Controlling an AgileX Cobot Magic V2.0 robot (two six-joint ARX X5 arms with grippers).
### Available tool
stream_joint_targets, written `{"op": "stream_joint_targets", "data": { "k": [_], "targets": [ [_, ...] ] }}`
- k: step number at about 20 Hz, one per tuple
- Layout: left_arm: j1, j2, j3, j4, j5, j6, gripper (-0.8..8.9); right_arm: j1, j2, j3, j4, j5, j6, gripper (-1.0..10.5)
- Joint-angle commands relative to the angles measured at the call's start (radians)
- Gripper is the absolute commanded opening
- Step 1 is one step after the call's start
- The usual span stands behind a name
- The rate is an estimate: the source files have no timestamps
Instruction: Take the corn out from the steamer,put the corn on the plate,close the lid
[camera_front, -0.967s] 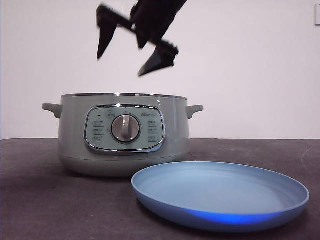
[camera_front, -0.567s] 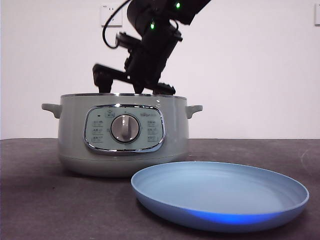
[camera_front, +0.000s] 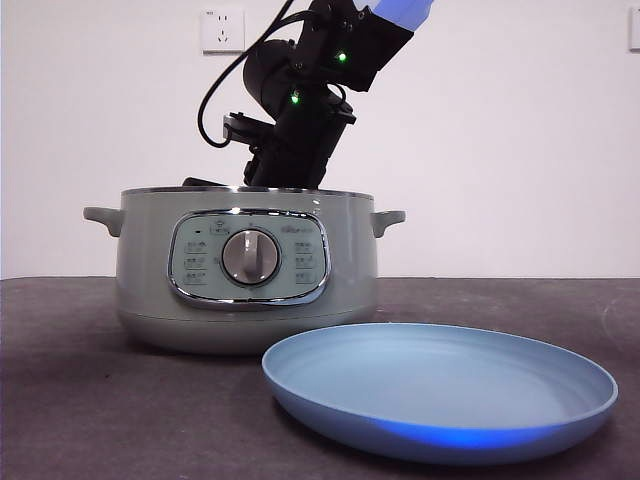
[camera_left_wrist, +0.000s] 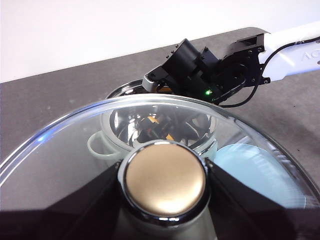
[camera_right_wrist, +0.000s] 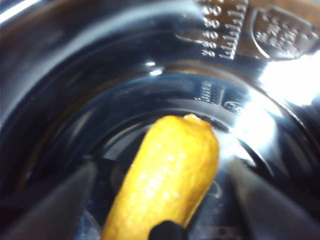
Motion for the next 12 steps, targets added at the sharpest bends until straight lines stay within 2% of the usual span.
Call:
{"op": "stream_joint_targets", "data": {
  "k": [1, 3, 7, 12],
  "targets": [
    [0.0, -0.01, 0.01, 0.044, 0.006, 0.012, -0.07, 0.007, 0.025, -0.004, -0.01, -0.003, 0.002, 1.1],
    [0.0, -0.01, 0.01, 0.044, 0.006, 0.012, -0.07, 0.007, 0.025, -0.004, -0.01, -0.011, 0.0, -0.2],
    [0.0, -0.01, 0.01, 0.044, 0.006, 0.011, -0.07, 0.013, 0.004, -0.002, 0.013, -0.009, -0.001, -0.1],
    [0.0, -0.009, 0.01, 0.046, 0.007, 0.01, -0.07, 0.014, -0.172, -0.002, -0.018, -0.002, -0.042, -0.1]
  ]
}}
